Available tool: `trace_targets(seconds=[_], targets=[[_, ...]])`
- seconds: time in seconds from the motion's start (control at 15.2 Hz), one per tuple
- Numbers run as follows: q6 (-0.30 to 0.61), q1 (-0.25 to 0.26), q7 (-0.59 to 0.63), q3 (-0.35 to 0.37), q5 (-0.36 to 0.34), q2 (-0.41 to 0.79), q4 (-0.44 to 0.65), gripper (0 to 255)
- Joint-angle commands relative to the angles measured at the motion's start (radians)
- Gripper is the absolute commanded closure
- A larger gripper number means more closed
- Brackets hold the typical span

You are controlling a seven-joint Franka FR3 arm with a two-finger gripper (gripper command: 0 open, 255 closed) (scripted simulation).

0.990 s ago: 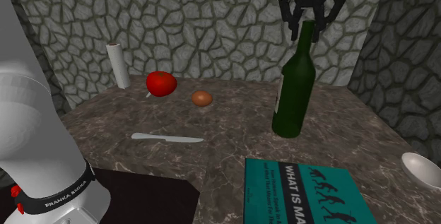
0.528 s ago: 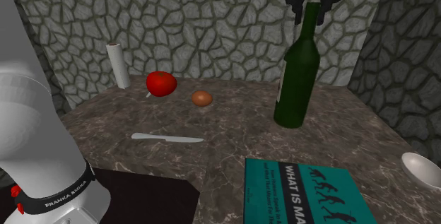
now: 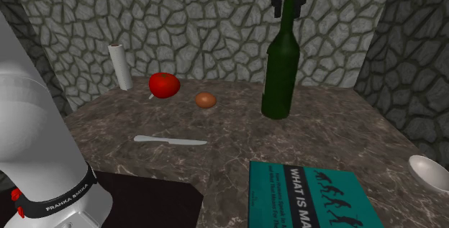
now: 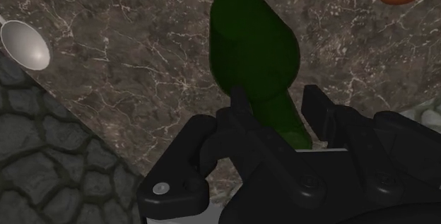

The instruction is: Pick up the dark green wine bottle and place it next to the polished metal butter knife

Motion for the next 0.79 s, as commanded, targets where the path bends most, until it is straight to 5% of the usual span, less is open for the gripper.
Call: trace_targets(seconds=[0.0,0.73], targets=[[0.003,0.024,0.056,0.029,-0.02,-0.039,-0.039,255],[0.011,0.13,0.346,0.204,-0.068,-0.191,-0.203,255]])
